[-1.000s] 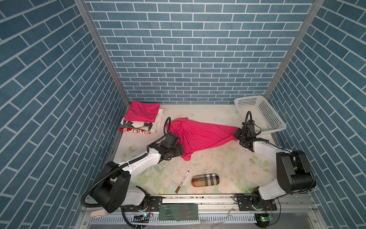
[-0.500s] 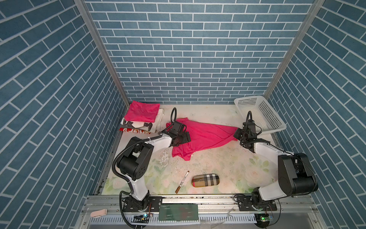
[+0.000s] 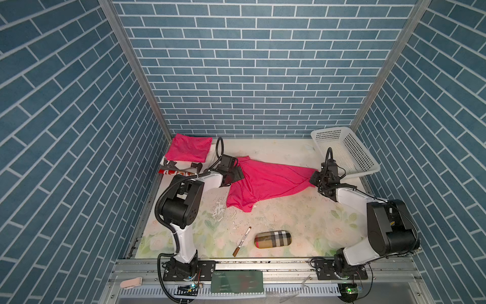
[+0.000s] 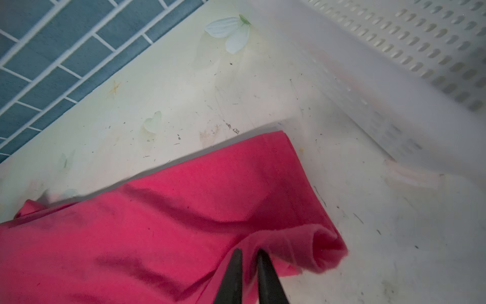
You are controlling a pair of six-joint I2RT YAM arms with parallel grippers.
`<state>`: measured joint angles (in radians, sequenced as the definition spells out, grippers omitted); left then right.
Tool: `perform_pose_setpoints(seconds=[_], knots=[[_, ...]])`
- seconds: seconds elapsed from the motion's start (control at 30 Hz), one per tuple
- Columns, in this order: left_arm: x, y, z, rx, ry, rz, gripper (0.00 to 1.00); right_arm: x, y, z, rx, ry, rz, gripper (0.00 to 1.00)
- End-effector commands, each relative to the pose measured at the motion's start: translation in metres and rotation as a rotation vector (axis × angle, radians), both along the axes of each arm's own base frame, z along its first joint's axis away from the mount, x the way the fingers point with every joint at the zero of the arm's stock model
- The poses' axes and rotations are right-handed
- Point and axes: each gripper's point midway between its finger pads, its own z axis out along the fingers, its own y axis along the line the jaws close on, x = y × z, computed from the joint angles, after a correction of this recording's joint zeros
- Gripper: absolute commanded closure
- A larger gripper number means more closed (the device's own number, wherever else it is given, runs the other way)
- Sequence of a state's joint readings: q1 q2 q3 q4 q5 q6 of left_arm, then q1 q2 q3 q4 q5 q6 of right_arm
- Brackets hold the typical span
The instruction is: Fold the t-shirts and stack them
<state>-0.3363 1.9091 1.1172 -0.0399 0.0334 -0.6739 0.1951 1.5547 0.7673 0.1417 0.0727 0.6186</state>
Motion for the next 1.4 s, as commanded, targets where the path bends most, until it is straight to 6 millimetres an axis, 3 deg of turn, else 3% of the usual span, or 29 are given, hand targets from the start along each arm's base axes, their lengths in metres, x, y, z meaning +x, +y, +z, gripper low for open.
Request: perform_pose_setpoints(seconds=[0.0,0.23,0.33,0.43,0.57,0.67,0.77,0.9,0.97,1.17,1.37], knots=[[-0.010,0.027,-0.042,0.109,0.129,0.035,0.12,0.016,0.006,0.001,-0.023,-0.001,0.042,0.85],[0.021,0.040,-0.017,0.131,0.095,0.055,0.11,0.020,0.014,0.002,-0.021,0.005,0.066,0.84],[0.018,0.020,0.016,0.079,-0.003,-0.003,0.11,0.016,0.016,0.004,-0.027,0.000,0.078,0.82],[0.001,0.006,0.033,0.078,-0.046,-0.065,0.11,0.012,0.016,0.005,-0.021,-0.002,0.083,0.82],[-0.030,-0.006,0.023,-0.016,-0.030,-0.119,0.12,0.008,0.020,0.004,-0.003,-0.004,0.092,0.81],[-0.039,-0.010,0.018,-0.055,-0.042,-0.137,0.13,0.006,0.026,0.003,0.006,-0.004,0.107,0.81],[-0.032,-0.014,0.011,-0.055,-0.021,-0.149,0.18,0.006,0.034,0.004,0.009,-0.005,0.124,0.81],[-0.011,-0.040,0.035,-0.092,-0.084,-0.186,0.22,0.004,0.042,0.005,0.004,-0.001,0.141,0.80],[-0.003,-0.046,0.035,-0.055,-0.087,-0.189,0.24,0.002,0.041,0.006,0.005,-0.001,0.138,0.80],[0.010,-0.030,-0.001,0.111,0.013,-0.146,0.35,-0.002,0.038,0.011,-0.009,-0.012,0.133,0.80],[0.020,-0.010,-0.019,0.232,0.044,-0.114,0.68,0.000,0.039,0.011,-0.004,-0.014,0.138,0.80]])
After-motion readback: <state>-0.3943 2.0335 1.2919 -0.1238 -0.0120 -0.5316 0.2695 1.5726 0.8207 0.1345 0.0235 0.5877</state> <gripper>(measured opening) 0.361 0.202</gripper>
